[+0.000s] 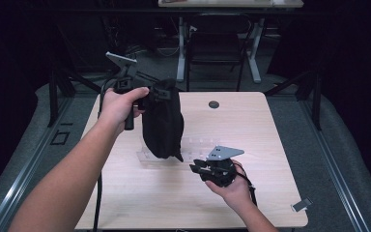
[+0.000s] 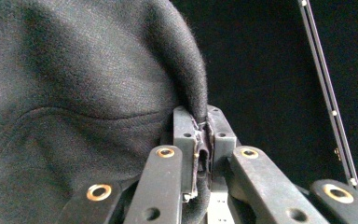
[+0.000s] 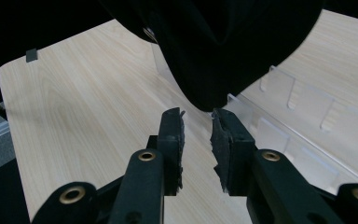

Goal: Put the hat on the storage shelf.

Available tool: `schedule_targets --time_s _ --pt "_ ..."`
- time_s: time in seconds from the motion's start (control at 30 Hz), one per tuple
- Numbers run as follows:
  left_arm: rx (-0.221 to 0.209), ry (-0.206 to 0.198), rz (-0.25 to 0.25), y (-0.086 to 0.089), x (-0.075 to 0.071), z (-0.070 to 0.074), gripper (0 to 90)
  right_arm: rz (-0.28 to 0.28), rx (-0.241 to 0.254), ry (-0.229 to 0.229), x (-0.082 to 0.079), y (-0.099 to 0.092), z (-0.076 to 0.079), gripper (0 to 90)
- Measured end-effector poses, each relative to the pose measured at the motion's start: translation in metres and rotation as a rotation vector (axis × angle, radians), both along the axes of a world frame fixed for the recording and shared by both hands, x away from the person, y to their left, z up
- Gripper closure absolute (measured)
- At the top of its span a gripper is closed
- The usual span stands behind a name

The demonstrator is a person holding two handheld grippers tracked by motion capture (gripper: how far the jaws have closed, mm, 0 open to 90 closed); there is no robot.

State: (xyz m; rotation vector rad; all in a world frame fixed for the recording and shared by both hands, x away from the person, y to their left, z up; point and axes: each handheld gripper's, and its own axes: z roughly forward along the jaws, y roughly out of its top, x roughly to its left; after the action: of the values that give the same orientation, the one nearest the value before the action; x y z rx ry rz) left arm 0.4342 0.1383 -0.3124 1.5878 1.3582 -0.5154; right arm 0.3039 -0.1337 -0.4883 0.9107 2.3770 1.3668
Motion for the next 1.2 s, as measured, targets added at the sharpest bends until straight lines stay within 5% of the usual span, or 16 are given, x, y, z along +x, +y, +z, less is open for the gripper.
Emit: schedule_targets --time_s 0.6,1.2 --pt "-0.003 -0.001 -0.007 -0.003 0.0 0.0 85.6 0.059 -0.033 -0.032 0.012 0.038 0.019 74.3" --pt "-0.01 -0.004 -0.007 -0.009 0.001 -0.002 85.1 0.057 -0.092 -0.074 0.015 0.045 0.022 82.1"
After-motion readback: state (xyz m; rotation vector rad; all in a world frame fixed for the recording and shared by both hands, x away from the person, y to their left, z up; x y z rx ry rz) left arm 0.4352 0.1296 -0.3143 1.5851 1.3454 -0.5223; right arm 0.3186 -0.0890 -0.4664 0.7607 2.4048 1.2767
